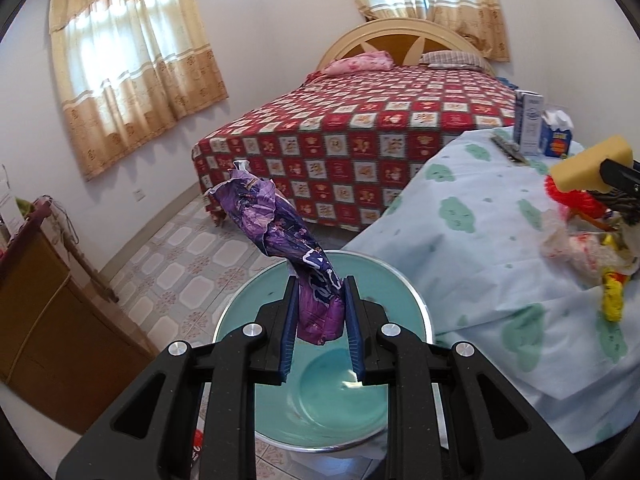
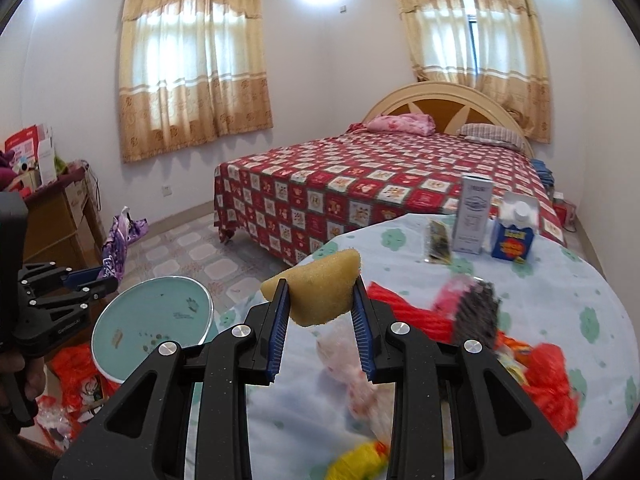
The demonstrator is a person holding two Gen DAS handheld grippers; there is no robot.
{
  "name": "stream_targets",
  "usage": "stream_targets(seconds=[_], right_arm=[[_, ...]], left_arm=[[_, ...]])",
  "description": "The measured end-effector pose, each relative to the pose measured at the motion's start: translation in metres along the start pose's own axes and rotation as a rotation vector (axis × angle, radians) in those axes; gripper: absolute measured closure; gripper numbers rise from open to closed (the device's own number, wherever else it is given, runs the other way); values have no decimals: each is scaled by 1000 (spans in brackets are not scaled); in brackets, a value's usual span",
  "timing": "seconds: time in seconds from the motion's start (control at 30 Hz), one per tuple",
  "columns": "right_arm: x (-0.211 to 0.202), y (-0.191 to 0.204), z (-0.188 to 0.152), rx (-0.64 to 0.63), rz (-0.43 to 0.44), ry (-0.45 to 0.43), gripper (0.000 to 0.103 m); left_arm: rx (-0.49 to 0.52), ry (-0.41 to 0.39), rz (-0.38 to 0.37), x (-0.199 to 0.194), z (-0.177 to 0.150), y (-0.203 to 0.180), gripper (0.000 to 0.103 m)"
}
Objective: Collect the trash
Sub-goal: 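Carry the purple wrapper in the left tool over the teal bucket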
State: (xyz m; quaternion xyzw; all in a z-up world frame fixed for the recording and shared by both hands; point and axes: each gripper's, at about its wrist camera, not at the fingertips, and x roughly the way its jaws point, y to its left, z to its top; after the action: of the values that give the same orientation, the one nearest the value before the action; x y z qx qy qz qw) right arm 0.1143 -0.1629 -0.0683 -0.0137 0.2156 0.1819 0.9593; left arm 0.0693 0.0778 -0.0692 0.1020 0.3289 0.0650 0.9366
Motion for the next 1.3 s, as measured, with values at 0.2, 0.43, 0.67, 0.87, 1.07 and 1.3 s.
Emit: stream_targets(seconds=[0.2, 0.43, 0.67, 0.87, 1.07, 1.3], right_arm=[[29, 17, 1, -28, 16, 31, 72], [55, 39, 1, -54, 41, 59, 72], [75, 60, 4, -82, 62, 82, 72], [88, 75, 5, -109, 80, 99, 72], [97, 85, 5, -124, 92, 116, 72], [100, 97, 2, -140, 109, 124, 71]], left_arm=[[-17, 26, 21, 13, -4, 15, 81], [-40, 22, 50, 20, -3, 31, 80], [-55, 32, 70, 25, -3, 44, 80], [-60, 45, 87, 30, -3, 51, 79], [-65, 53, 94, 32, -4, 53, 79], [-66, 57, 93, 34, -4, 54, 79]])
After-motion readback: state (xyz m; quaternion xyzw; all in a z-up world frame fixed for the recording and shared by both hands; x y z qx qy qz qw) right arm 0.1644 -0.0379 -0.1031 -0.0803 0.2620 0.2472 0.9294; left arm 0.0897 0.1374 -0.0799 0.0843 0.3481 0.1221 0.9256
